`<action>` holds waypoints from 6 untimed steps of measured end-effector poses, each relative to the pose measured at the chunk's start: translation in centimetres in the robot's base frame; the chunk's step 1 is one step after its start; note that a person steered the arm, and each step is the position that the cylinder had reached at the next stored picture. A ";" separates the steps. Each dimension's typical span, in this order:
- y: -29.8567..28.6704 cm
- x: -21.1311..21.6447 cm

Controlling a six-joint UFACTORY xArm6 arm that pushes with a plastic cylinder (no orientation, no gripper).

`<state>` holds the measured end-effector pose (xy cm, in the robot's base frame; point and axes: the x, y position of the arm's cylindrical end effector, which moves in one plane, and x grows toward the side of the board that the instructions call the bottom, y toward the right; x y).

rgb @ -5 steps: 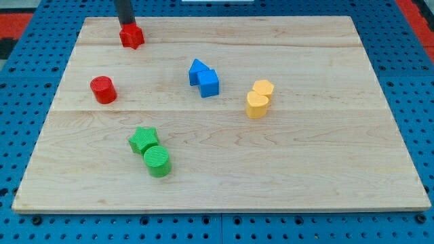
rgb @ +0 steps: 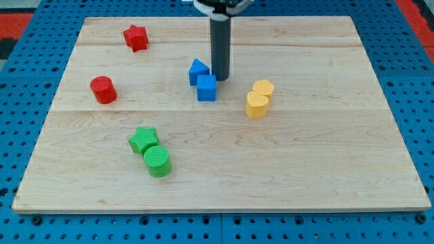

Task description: Separate the blue blocks from each other

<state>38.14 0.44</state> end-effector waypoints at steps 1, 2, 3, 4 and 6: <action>-0.3 3.3; -1.8 2.7; -1.8 -0.5; -4.2 -3.6; -11.0 -7.1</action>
